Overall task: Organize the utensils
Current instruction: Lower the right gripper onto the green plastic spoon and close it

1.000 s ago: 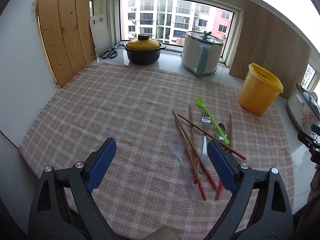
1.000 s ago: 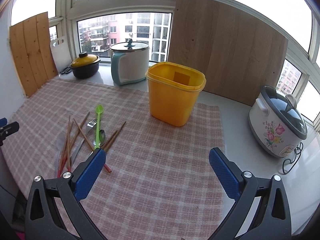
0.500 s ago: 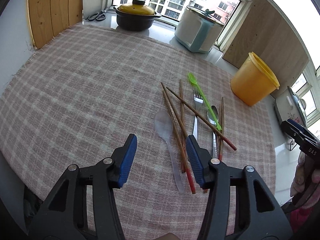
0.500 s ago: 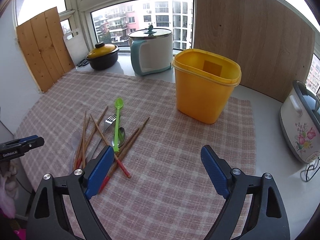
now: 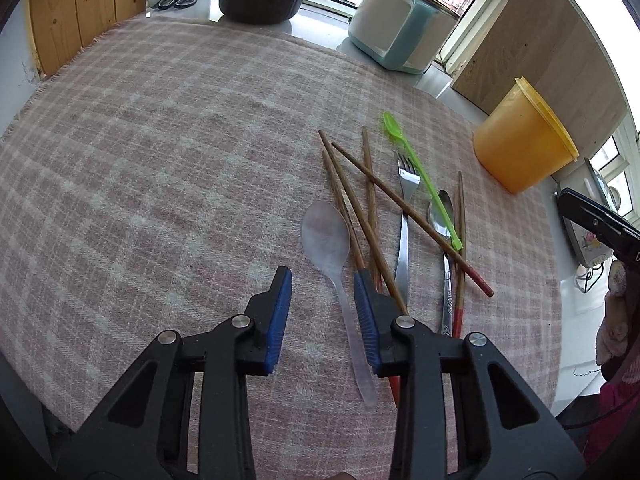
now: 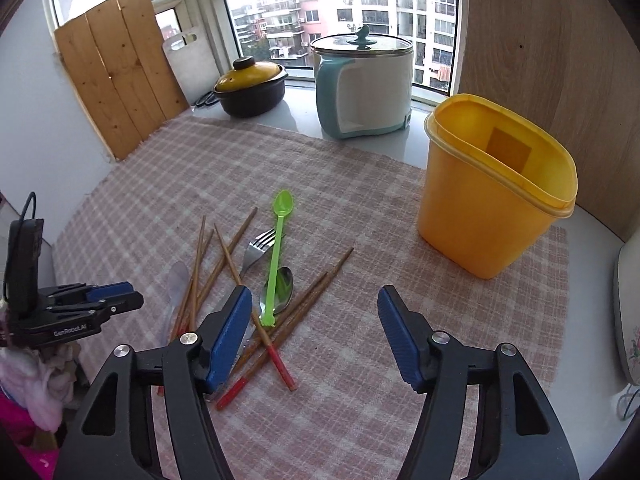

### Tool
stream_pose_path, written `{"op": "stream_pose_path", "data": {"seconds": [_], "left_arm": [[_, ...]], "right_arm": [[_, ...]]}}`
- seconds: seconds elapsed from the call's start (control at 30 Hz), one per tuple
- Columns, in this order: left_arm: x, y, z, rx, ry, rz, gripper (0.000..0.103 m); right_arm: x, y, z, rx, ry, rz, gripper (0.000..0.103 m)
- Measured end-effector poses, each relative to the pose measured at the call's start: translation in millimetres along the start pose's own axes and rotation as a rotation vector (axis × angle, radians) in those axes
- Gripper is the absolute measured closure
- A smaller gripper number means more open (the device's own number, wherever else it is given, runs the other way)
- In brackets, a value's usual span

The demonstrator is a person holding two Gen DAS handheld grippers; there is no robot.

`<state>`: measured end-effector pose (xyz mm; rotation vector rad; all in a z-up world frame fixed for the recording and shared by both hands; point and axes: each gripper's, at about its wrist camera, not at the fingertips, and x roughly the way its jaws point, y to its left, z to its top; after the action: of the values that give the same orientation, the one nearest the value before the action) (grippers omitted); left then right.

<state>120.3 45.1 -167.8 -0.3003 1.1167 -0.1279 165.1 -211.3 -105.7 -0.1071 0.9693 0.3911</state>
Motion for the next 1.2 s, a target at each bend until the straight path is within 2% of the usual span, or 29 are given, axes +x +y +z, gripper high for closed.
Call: {"op": "stream_pose_path", "data": {"seconds": [0.13, 0.2, 0.43, 0.73, 0.93, 1.2], "left_arm": [[14, 8, 6, -0.012, 0.026, -0.003, 0.073], [18, 10, 8, -0.011, 0.03, -0.008, 0.073], [28, 15, 17, -0.029, 0.044, -0.04, 0.074], [39, 13, 24, -0.021, 0.066, -0.062, 0.074], [51, 10, 27, -0.01, 0.08, -0.055, 0.074], [54, 2, 28, 0.044, 0.061, -0.017, 0.074]], "right_arm": [[20, 6, 15, -0.031, 0.047, 0.036, 0.051], [32, 9, 23, -0.039, 0.067, 0.053, 0.052], [80, 11, 47, 0.024, 0.173, 0.145, 0.067], [129, 14, 60, 0.075, 0.274, 0.172, 0.071], [143, 16, 66, 0.078, 0.303, 0.174, 0.073], [161, 15, 73, 0.108, 0.331, 0.186, 0.077]]}}
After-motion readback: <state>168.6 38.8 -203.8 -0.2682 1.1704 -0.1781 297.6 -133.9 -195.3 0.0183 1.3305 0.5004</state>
